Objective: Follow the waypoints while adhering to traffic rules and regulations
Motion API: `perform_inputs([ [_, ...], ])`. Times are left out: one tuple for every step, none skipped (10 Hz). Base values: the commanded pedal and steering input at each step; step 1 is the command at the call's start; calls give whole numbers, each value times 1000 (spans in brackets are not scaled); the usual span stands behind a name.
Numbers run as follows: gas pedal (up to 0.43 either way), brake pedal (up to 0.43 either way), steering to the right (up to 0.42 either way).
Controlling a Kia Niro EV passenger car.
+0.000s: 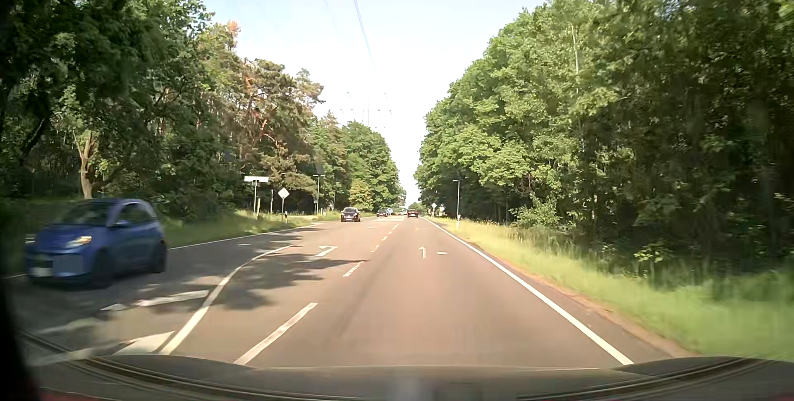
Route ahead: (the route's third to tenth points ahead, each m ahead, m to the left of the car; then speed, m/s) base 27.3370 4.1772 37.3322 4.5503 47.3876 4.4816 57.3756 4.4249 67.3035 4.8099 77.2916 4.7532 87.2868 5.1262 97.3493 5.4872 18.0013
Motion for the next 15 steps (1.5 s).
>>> perform_inputs([
  [67,30,-1],
  [59,30,-2],
  [59,30,-2],
  [47,30,-3],
  [39,30,-2],
  [39,30,-1],
  [39,30,0],
  [28,30,0],
  [20,30,0],
  [20,30,0],
  [20,30,0],
  [20,30,2],
  [20,30,3],
  [8,30,3],
  [8,30,3],
])
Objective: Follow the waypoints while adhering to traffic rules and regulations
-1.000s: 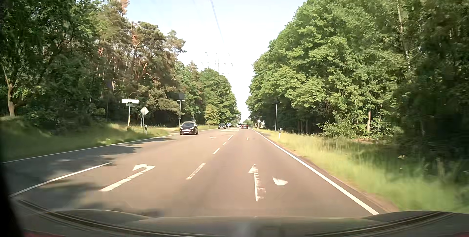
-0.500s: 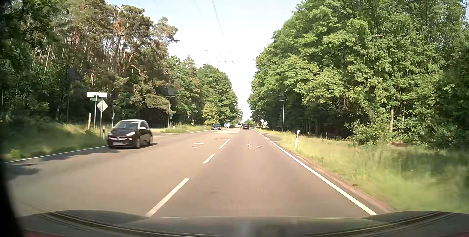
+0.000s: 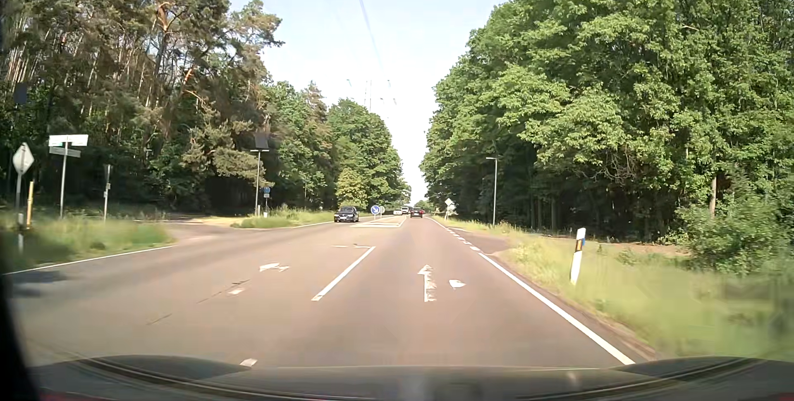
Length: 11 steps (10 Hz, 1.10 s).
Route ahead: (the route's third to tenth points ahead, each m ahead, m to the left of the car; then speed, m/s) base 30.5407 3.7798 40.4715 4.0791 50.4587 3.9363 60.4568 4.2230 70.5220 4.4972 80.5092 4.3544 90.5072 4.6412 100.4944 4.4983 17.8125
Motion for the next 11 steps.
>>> perform_inputs([
  [8,30,3],
  [8,30,3],
  [8,30,3],
  [8,30,3],
  [8,30,3],
  [8,30,3],
  [8,30,3],
  [8,30,3],
  [8,30,2],
  [8,30,2],
  [8,30,2],
])
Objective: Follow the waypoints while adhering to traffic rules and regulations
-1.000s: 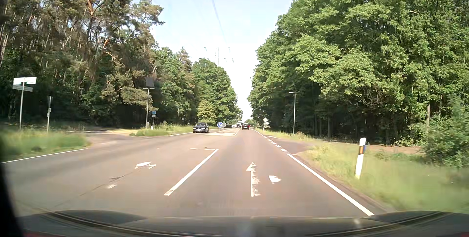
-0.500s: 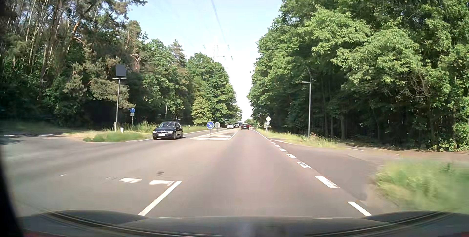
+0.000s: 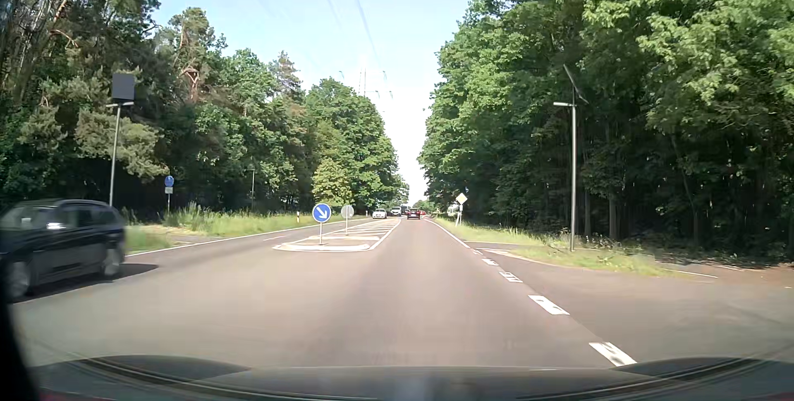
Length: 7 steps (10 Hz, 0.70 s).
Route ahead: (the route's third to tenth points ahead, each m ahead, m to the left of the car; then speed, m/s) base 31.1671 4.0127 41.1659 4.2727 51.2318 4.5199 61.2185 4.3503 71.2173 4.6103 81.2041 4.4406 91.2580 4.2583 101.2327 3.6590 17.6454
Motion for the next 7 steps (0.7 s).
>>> perform_inputs([
  [8,30,2],
  [8,30,2],
  [20,30,1],
  [20,30,1],
  [20,30,1],
  [20,30,1],
  [20,30,1],
])
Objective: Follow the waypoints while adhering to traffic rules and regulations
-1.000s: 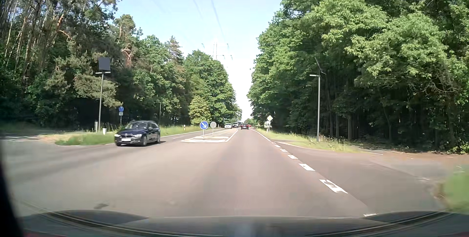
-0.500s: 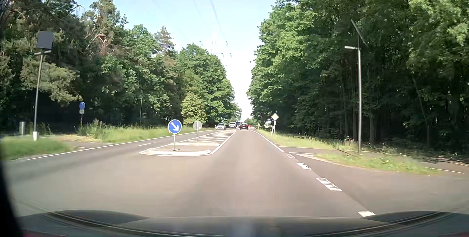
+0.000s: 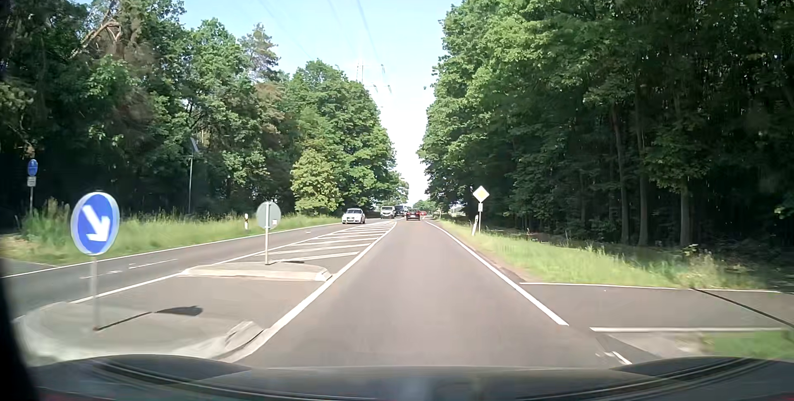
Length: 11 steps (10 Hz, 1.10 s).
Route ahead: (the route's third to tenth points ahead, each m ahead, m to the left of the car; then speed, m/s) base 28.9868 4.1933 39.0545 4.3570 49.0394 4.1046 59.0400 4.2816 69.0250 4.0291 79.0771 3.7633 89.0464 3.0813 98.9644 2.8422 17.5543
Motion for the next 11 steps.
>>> perform_inputs([
  [20,30,1],
  [28,30,1],
  [28,30,0],
  [28,30,0],
  [28,30,0],
  [28,30,0],
  [39,30,0],
  [39,30,0],
  [39,30,1],
  [39,30,0],
  [39,30,0],
])
